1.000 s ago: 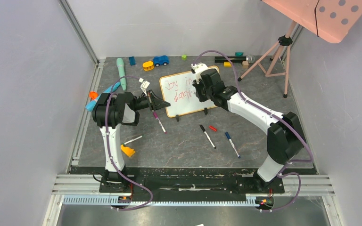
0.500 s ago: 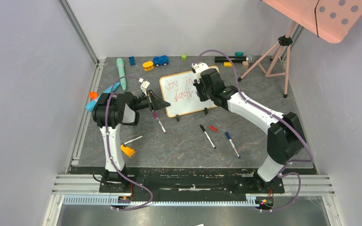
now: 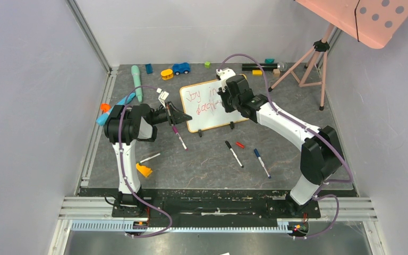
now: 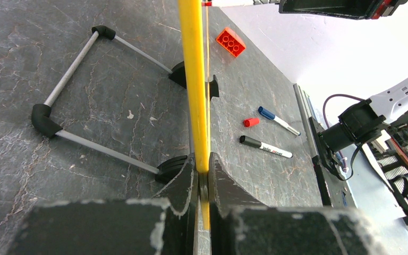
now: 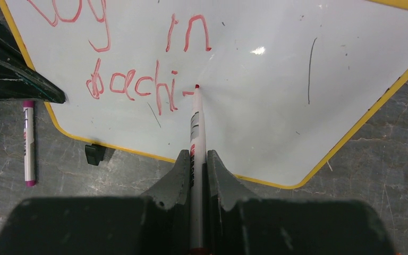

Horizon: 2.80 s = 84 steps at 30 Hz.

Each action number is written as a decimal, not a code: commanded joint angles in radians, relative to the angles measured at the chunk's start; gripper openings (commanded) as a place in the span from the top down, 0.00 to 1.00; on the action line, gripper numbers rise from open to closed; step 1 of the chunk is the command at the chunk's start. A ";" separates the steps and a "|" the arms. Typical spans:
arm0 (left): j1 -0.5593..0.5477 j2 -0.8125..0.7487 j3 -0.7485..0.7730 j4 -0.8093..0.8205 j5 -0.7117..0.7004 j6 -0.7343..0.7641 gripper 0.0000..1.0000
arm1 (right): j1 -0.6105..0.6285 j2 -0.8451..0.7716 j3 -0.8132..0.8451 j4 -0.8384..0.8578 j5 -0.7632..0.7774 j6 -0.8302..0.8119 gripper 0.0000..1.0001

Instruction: Write a sentence on the whiteboard

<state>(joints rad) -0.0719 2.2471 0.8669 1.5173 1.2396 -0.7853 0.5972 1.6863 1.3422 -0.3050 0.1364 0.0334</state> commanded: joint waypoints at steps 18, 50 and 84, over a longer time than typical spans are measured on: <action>-0.019 0.043 -0.017 0.040 0.103 0.082 0.98 | -0.016 0.012 -0.001 0.048 -0.058 0.016 1.00; -0.019 0.044 -0.015 0.040 0.100 0.079 0.98 | -0.019 -0.122 -0.089 0.093 -0.071 -0.024 1.00; -0.019 0.043 -0.017 0.040 0.101 0.081 0.98 | -0.029 -0.053 -0.081 0.083 0.003 -0.020 1.00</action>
<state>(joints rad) -0.0719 2.2471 0.8669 1.5177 1.2392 -0.7853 0.5720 1.6375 1.2613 -0.2489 0.1112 0.0246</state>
